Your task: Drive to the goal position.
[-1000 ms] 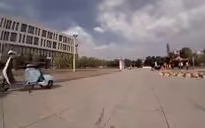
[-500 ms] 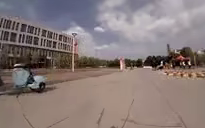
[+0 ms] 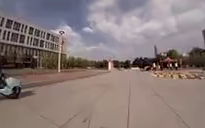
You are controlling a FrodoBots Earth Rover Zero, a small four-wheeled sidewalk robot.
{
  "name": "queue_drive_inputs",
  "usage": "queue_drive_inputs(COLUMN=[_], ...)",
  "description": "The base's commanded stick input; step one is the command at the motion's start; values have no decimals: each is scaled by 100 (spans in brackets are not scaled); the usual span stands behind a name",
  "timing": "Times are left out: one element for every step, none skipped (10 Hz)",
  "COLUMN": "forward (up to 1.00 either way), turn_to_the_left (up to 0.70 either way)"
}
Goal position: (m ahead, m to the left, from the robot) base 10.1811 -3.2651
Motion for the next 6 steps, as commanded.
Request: queue_drive_inputs(forward=[91, 91, 91, 91, 91, 91], turn_to_the_left=[0, 0, 0, 0, 0, 0])
